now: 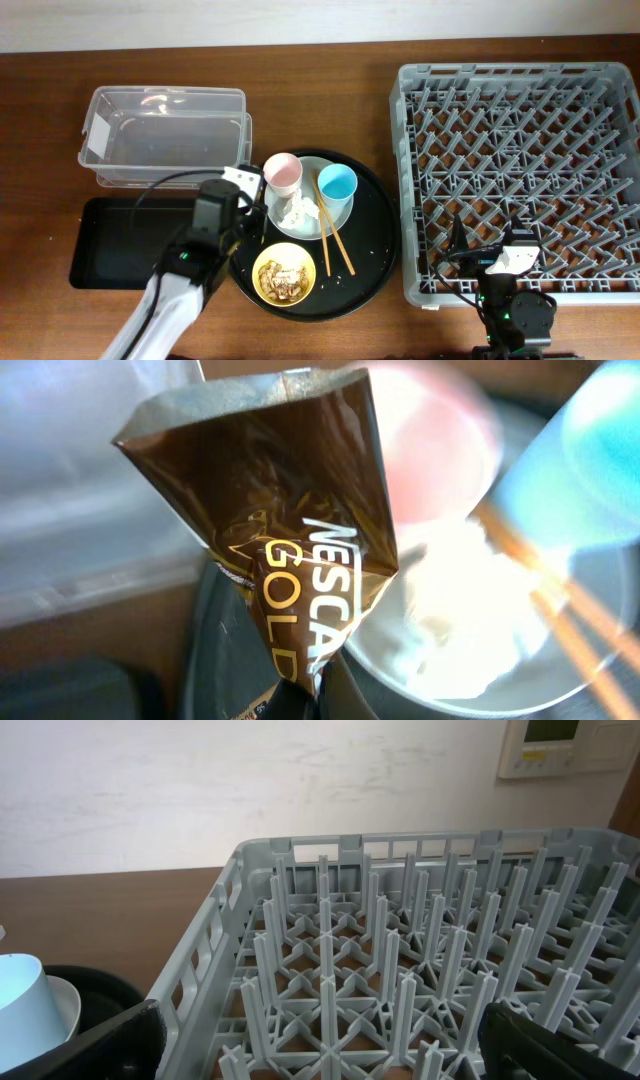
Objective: Sort waste into correct bins and load items into the dishwasher rack
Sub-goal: 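Carry the gold wrapper with the left gripper into the clear bin, then grasp the white tissue on the plate with the left gripper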
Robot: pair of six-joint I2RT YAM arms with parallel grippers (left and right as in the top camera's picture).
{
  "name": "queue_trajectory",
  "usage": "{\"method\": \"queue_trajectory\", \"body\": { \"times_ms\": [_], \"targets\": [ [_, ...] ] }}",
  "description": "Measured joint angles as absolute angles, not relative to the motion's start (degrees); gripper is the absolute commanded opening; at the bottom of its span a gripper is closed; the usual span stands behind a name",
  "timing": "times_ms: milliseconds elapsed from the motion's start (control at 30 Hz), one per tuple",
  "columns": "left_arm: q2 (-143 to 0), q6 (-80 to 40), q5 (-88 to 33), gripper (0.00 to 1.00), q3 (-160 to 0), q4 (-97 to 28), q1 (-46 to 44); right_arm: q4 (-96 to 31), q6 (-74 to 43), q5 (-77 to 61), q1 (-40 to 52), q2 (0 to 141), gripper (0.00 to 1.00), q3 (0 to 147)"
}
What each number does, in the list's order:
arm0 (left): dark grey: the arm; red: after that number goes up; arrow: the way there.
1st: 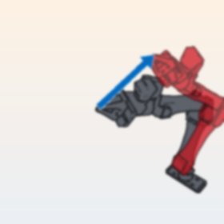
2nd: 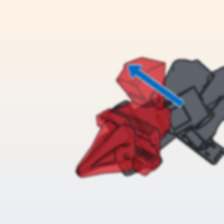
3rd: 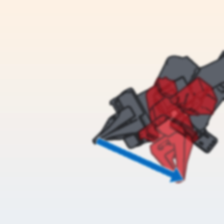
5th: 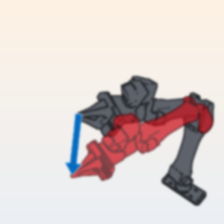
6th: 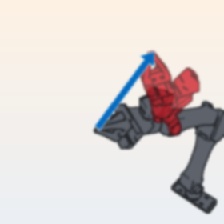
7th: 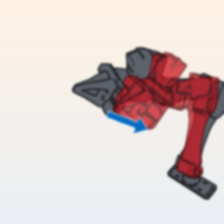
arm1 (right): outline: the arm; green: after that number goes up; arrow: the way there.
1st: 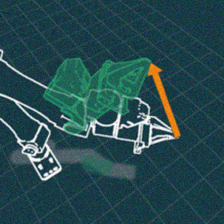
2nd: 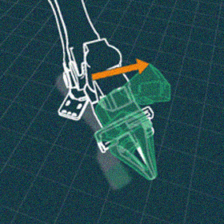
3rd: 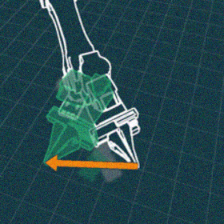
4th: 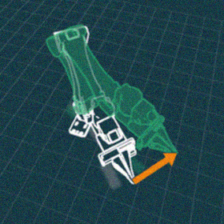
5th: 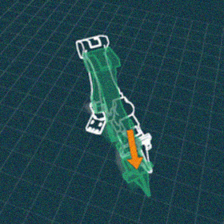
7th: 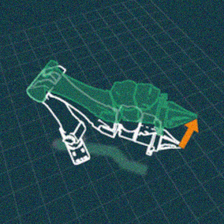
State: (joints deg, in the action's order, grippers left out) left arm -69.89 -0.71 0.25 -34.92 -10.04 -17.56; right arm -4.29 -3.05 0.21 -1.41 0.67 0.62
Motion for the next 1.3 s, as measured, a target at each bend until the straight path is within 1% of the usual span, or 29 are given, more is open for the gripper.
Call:
{"method": "queue_trajectory", "body": {
  "times_ms": [33,67,100,133,167,200,233,267,300,333,367,433,500,533,567,633,667,833,900,933,967,1033,1100,1133,1200,1300],
  "targets": [
    [-63.9,-1.0,0.3,0.0,-35.0,-9.7,-17.6,-4.3,-3.0,0.2,-1.4,0.7,0.98,0.6],
    [-58.1,-1.1,1.8,0.0,-35.3,-6.8,-17.4,-4.3,-3.0,0.2,-1.4,0.6,0.98,0.6],
    [-54.0,-1.1,5.8,0.0,-35.7,-2.4,-16.6,-4.3,-3.0,0.2,-1.4,0.6,0.98,0.6],
    [-53.4,-0.8,7.4,0.0,-35.6,-0.3,-15.7,-4.3,-3.0,0.2,-1.4,0.7,0.98,0.6],
    [-55.0,0.1,9.0,0.0,-35.6,7.2,-13.6,-4.3,-3.0,0.2,-1.4,0.7,0.98,0.6],
    [-58.4,0.5,10.7,0.0,-36.1,11.7,-10.4,-4.3,-3.0,0.2,-1.4,0.6,0.98,0.6],
    [-62.2,0.8,8.2,0.0,-36.4,15.0,-8.1,-4.3,-3.0,0.2,-1.4,0.6,0.98,0.6],
    [-68.0,0.9,3.6,0.0,-38.8,12.7,-5.1,-4.3,-3.0,0.2,-1.4,0.7,0.98,0.6],
    [-73.3,0.0,-0.8,0.0,-43.4,5.3,-2.0,-4.3,-3.0,0.2,-1.4,0.6,0.98,0.6],
    [-78.2,-0.5,-3.2,0.0,-49.5,-0.9,0.4,-4.3,-3.0,0.2,-1.4,0.7,0.98,0.6],
    [-83.0,-0.8,-4.6,0.0,-56.3,-3.2,2.4,-4.3,-3.0,0.2,-1.4,0.8,0.98,0.6],
    [-88.6,-1.1,-5.7,0.0,-63.0,-1.0,4.2,-4.3,-3.0,0.2,-1.4,0.8,0.98,0.6],
    [-94.7,-1.1,-6.4,0.0,-64.0,3.1,4.3,-4.3,-3.0,0.2,-1.4,0.7,0.98,0.6],
    [-97.9,-1.1,-6.7,0.08,-64.0,3.3,4.3,-4.3,-3.0,0.2,-1.4,0.7,0.98,0.6],
    [-102.3,-1.1,-6.9,0.4,-64.0,3.2,4.9,-4.3,-3.0,0.2,-1.4,0.7,0.98,0.6],
    [-105.6,-1.6,-6.9,0.73,-64.0,3.3,6.3,-4.3,-3.0,0.2,-1.4,0.7,0.98,0.6],
    [-105.6,-1.5,-6.9,0.79,-64.0,4.3,7.1,-4.3,-3.0,0.2,-1.4,0.7,0.98,0.6],
    [-104.8,-1.6,-7.2,0.8,-64.0,4.3,7.6,-4.3,-3.0,0.2,-1.4,0.7,0.98,0.6],
    [-98.2,-1.6,-7.4,0.8,-64.0,0.9,7.5,-4.3,-3.0,0.2,-1.4,0.7,0.98,0.6],
    [-91.6,-2.4,-7.6,0.86,-64.1,-2.9,7.0,-4.3,-3.0,0.2,-1.4,0.8,0.98,0.6],
    [-86.9,-4.0,-7.5,0.99,-64.5,-8.0,6.2,-4.3,-3.0,0.2,-1.4,0.8,0.98,0.6],
    [-75.8,-8.6,-10.0,0.99,-65.0,-22.5,1.0,-4.3,-3.0,0.2,-1.4,0.7,0.98,0.6],
    [-72.9,-9.8,-13.6,0.99,-64.9,-33.2,-3.9,-4.3,-3.0,0.2,-1.4,0.7,0.98,0.6],
    [-72.1,-10.2,-15.7,0.98,-64.7,-38.7,-9.0,-4.3,-3.0,0.2,-1.4,0.7,0.98,0.6],
    [-72.1,-10.4,-16.7,0.98,-64.2,-43.0,-13.7,-4.3,-3.0,0.2,-1.4,0.7,0.98,0.6],
    [-72.1,-12.0,-15.4,0.99,-59.5,-45.3,-19.8,-4.3,-3.0,0.2,-1.4,0.7,0.98,0.6]
  ]
}}
